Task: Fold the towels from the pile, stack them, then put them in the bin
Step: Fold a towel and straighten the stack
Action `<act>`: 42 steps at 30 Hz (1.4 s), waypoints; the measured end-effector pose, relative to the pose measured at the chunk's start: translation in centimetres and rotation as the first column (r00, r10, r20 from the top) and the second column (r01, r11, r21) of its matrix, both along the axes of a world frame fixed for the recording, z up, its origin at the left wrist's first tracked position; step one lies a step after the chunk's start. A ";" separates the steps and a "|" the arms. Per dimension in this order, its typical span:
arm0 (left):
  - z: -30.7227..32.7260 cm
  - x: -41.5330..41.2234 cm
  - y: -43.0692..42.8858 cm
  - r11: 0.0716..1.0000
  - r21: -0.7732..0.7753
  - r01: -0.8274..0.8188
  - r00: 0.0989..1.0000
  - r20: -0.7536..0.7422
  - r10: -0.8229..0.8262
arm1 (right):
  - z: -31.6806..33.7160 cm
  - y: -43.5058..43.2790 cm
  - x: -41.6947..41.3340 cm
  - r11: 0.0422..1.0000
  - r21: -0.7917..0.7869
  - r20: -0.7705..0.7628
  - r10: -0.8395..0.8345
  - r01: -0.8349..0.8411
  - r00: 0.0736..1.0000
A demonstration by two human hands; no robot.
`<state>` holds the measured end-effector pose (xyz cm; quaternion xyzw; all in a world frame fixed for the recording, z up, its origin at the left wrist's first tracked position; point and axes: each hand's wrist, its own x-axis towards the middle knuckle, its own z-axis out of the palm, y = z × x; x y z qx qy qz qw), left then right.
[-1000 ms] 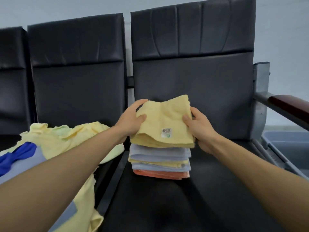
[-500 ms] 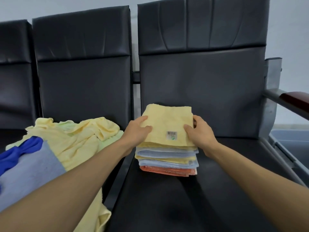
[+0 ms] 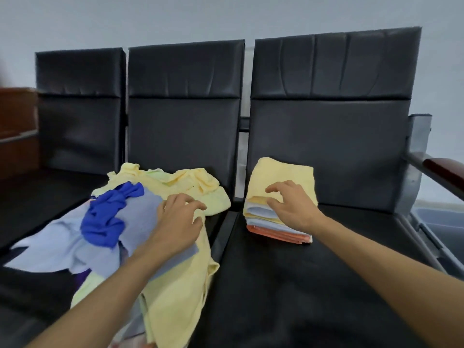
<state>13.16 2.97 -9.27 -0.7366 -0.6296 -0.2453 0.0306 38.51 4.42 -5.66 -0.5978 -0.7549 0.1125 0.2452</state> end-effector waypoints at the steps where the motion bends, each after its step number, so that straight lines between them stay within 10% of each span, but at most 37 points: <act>1: -0.2 -0.8 -0.8 0.998 0.049 -0.033 0.998 0.049 0.031 | 0.5 -0.3 -1.5 0.999 -0.006 0.011 0.046 -0.046 0.999; 10: -1.4 -7.1 -3.7 0.954 0.193 -0.231 0.972 0.083 0.219 | -0.5 -1.1 -14.1 0.949 -0.166 -0.031 0.268 -0.269 0.963; 19: -1.8 -11.6 -3.7 0.904 -0.170 -0.392 0.881 0.213 0.422 | -4.2 1.0 -20.1 0.960 -0.194 -0.168 0.171 -0.203 0.971; 24: -2.0 -12.3 -3.3 0.905 -0.063 -0.421 0.861 0.284 0.421 | -4.2 1.0 -20.1 0.952 -0.216 -0.191 0.174 -0.215 0.966; 34: 2.1 -6.9 -4.4 0.974 0.117 -0.192 0.664 0.746 0.041 | -0.5 -1.3 -17.4 0.924 -0.155 -0.454 0.247 -0.349 0.856; 42: 2.6 -1.6 -4.6 0.988 0.131 0.084 0.540 0.827 -0.155 | 1.7 -3.2 -12.1 0.902 -0.261 -0.757 0.031 -0.345 0.653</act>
